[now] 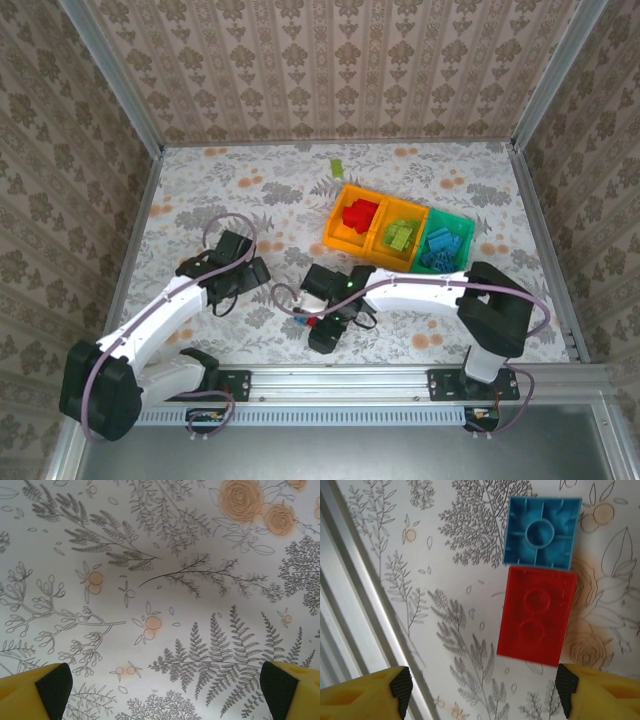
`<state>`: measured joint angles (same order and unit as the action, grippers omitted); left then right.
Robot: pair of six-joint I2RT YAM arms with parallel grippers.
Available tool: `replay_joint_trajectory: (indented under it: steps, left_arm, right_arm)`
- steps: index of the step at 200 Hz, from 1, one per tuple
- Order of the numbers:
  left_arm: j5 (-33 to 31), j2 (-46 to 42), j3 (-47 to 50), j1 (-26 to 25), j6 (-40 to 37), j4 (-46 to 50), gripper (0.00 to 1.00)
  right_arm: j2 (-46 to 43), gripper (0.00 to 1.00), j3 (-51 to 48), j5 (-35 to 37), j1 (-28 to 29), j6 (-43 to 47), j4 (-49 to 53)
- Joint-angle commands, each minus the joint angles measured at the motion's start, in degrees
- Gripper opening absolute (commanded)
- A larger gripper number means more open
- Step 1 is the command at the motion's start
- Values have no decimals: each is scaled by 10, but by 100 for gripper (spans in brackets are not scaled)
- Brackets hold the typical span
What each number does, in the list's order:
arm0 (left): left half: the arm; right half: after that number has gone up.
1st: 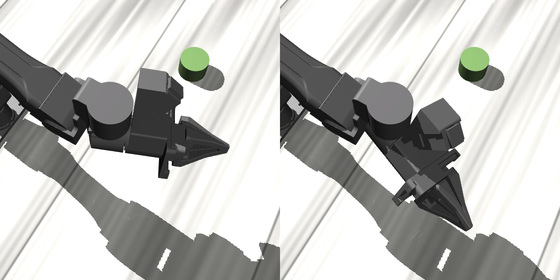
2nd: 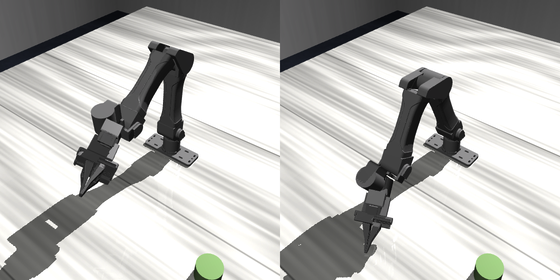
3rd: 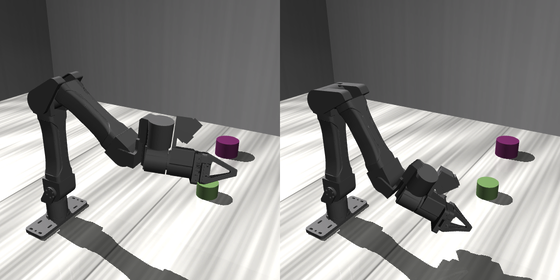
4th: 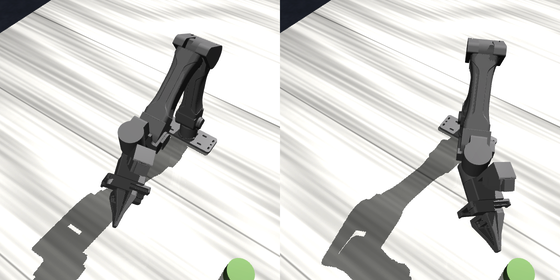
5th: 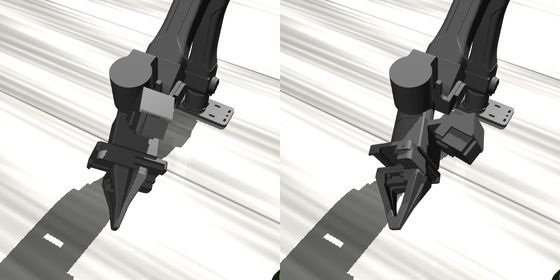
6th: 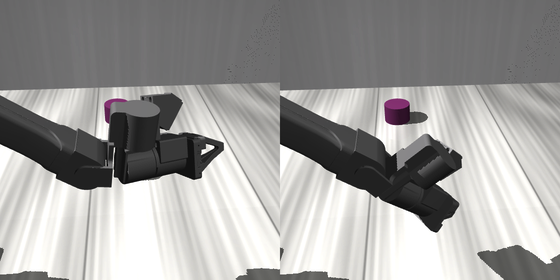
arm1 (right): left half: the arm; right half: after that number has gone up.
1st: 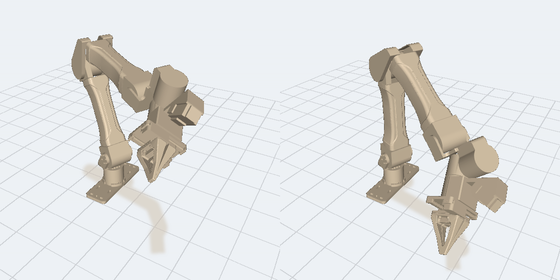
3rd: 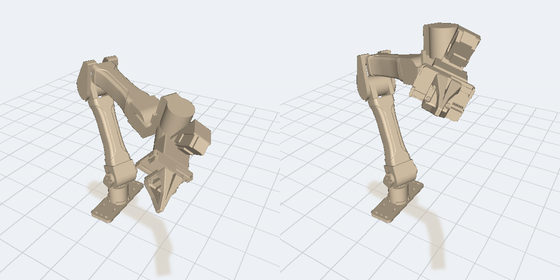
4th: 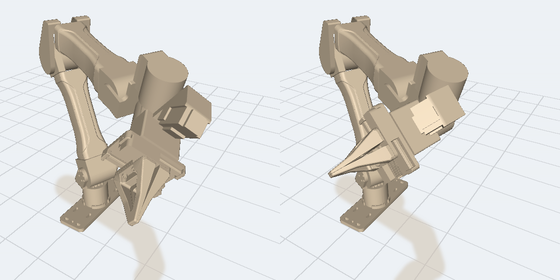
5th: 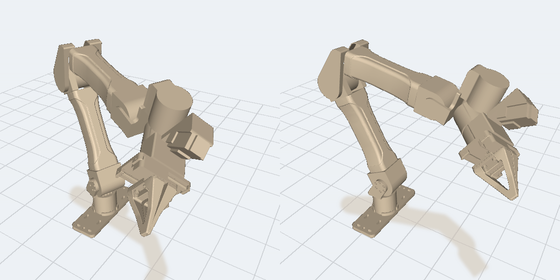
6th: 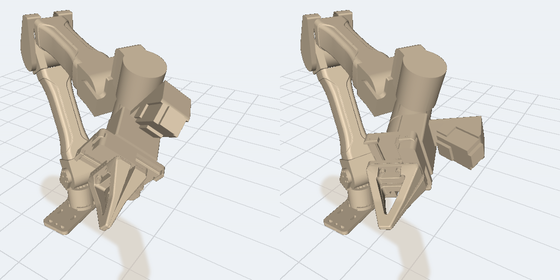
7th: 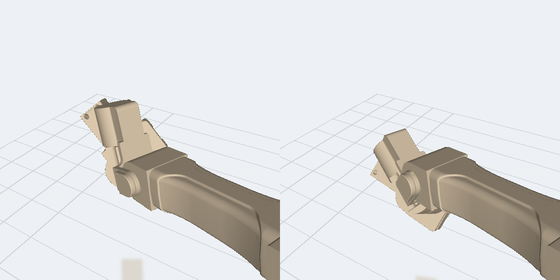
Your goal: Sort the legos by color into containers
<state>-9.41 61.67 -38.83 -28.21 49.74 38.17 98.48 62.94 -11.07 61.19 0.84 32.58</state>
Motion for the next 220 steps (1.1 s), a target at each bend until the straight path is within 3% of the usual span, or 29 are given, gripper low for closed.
replay_joint_trajectory:
  steps: [1,45,85,123,141,181,220]
  left_arm:
    - [-1,-26,14,9,16,23,100]
    - [-1,-65,36,17,23,30,100]
    - [-6,-79,35,17,19,41,100]
    - [3,-58,30,15,16,38,100]
    - [5,-46,25,17,13,36,100]
    - [7,-27,10,13,2,37,100]
    - [-3,19,-23,-69,-26,30,100]
  right_arm:
    - [26,77,23,26,2,9,18]
    - [75,70,51,41,2,20,21]
    - [91,48,53,46,2,24,15]
    - [45,27,29,49,-8,16,6]
    - [5,23,16,25,-36,1,-6]
    - [-66,23,14,-14,-139,-9,2]
    - [-17,23,106,-31,-271,-42,31]
